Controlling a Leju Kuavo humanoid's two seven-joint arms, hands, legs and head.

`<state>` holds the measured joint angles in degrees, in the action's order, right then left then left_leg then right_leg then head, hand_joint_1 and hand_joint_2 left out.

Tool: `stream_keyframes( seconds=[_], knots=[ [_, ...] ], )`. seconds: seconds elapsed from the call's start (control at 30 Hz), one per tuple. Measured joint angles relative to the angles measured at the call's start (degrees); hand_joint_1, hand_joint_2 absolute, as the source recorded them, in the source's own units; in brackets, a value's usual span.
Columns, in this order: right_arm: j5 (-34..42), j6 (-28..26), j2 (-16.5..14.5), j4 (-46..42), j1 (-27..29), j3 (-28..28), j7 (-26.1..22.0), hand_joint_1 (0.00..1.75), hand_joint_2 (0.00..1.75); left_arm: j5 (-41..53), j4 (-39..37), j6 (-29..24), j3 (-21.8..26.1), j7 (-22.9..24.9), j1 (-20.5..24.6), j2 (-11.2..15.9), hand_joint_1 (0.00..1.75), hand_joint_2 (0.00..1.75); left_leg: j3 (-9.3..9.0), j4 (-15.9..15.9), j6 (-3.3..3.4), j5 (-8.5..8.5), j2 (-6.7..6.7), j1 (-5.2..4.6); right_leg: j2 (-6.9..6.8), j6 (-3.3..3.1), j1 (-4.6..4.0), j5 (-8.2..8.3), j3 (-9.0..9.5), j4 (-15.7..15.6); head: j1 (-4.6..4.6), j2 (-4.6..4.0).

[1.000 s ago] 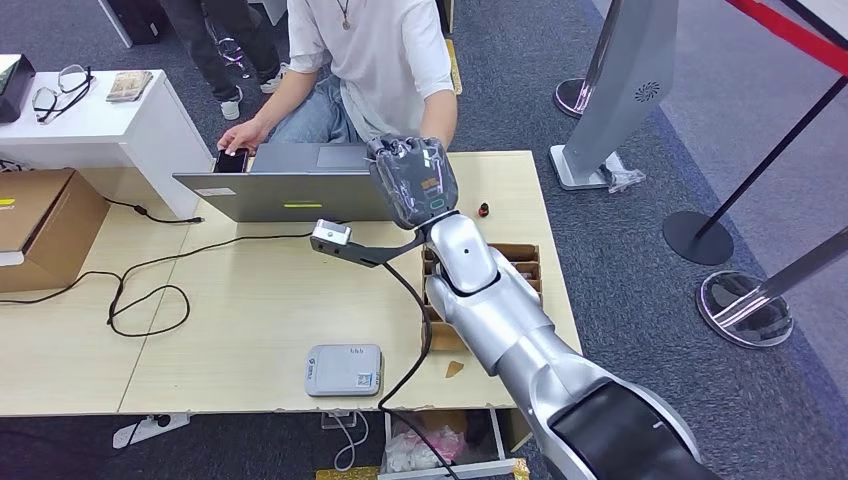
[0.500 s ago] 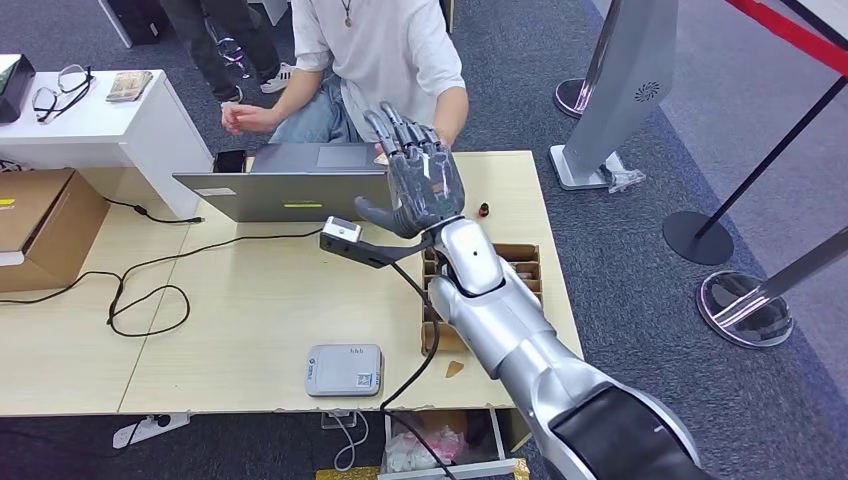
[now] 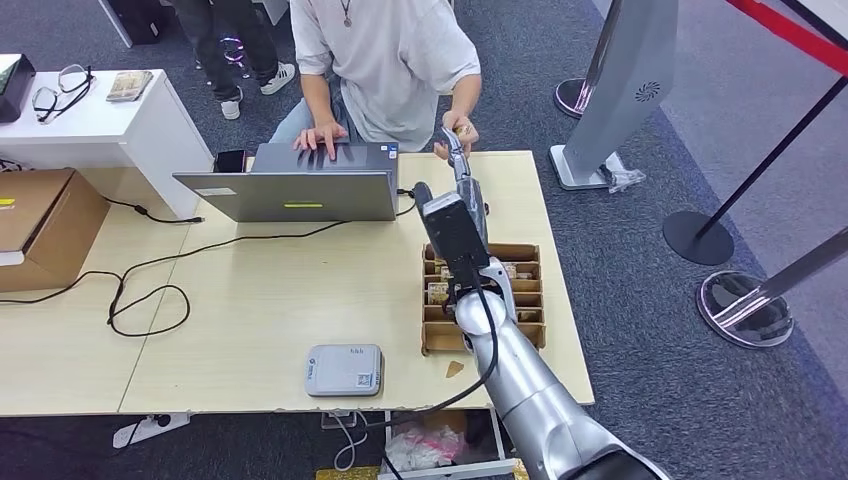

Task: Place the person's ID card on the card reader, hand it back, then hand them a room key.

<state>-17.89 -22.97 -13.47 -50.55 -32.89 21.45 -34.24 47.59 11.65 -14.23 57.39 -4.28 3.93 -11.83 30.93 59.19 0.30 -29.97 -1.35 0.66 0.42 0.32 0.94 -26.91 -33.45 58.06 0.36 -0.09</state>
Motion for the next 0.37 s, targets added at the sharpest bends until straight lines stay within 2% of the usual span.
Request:
stream_keyframes(
  seconds=[0.17, 0.37],
  knots=[
    [10.9, 6.5, 1.8, -7.7, 6.4, 1.7, 0.0, 0.00, 0.00, 0.0, 0.0, 0.2, 0.1, -0.1, 0.0, 0.1, 0.00, 0.00, 0.01, 0.0, -0.01, -0.02, 0.01, 0.00, 0.00, 0.01, 0.00, -0.02, -0.01, 0.0, 0.00, 0.00],
    [13.0, 6.5, 2.9, -15.0, 12.7, 3.4, -0.1, 0.00, 0.00, -0.1, 0.0, 0.2, 0.4, -0.1, 0.0, 0.0, 0.00, 0.00, 0.01, 0.0, 0.00, -0.03, 0.01, 0.00, 0.00, 0.01, 0.00, -0.03, -0.03, 0.0, -0.01, 0.00]
  ],
)
